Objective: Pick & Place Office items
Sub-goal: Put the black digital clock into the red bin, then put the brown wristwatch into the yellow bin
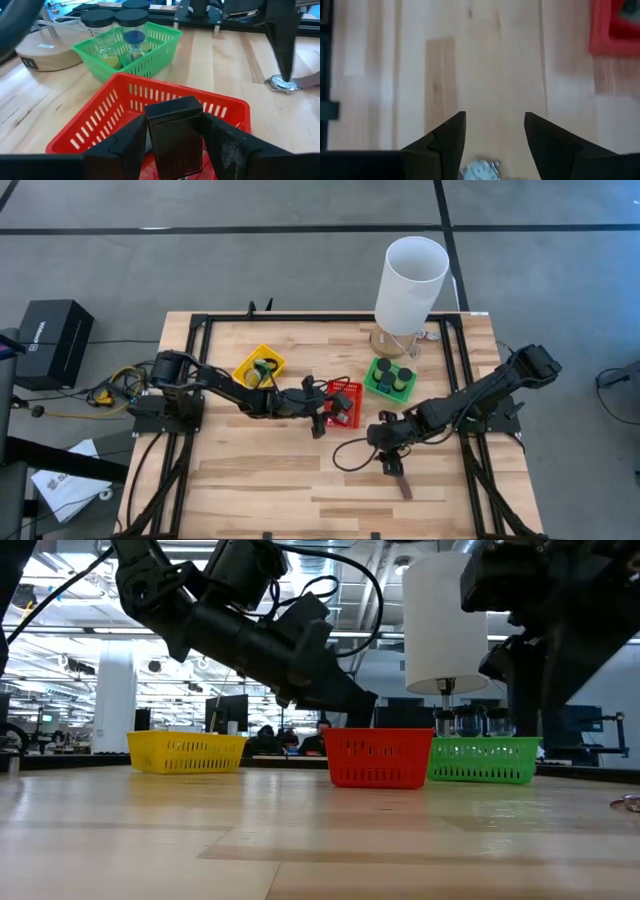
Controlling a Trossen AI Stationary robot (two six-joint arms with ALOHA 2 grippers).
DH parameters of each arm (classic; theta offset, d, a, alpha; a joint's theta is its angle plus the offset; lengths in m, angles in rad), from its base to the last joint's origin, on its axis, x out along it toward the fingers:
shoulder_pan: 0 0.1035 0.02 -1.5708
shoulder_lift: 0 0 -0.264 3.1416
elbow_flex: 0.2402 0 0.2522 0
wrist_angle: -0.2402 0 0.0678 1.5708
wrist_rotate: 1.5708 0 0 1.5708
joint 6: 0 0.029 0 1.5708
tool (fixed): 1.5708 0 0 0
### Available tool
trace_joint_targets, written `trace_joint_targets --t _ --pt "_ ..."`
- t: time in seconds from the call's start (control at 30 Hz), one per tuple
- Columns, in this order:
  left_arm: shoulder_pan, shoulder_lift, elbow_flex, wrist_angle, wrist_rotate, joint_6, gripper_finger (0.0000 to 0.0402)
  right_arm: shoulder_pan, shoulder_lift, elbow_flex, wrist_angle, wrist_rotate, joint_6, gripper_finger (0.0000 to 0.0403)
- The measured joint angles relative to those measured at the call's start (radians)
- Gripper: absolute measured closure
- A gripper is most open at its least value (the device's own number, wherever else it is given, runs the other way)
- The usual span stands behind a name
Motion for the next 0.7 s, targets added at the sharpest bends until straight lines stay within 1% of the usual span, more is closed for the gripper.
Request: trace_joint_targets --t 0.2,0.33,0.47,0.63,0.7 --pt "0.014 0.000 0.000 0.000 0.000 0.000 0.0196 -0.005 0.000 0.000 0.077 0.000 0.000 0.0210" --pt "0.019 0.000 0.000 -0.001 0.000 -0.003 0.0182 -0.005 0.000 0.000 0.073 0.000 0.007 0.0210" --pt "0.019 0.000 0.000 -0.001 0.000 -0.003 0.0179 0.004 0.000 0.000 0.069 0.001 0.064 0.0210" --pt "0.019 0.000 0.000 -0.001 0.000 -0.003 0.0184 0.002 0.000 0.000 0.034 -0.001 0.259 0.0210" --pt "0.019 0.000 0.000 -0.001 0.000 -0.003 0.0187 0.001 0.000 0.000 0.001 -0.026 0.319 0.0210"
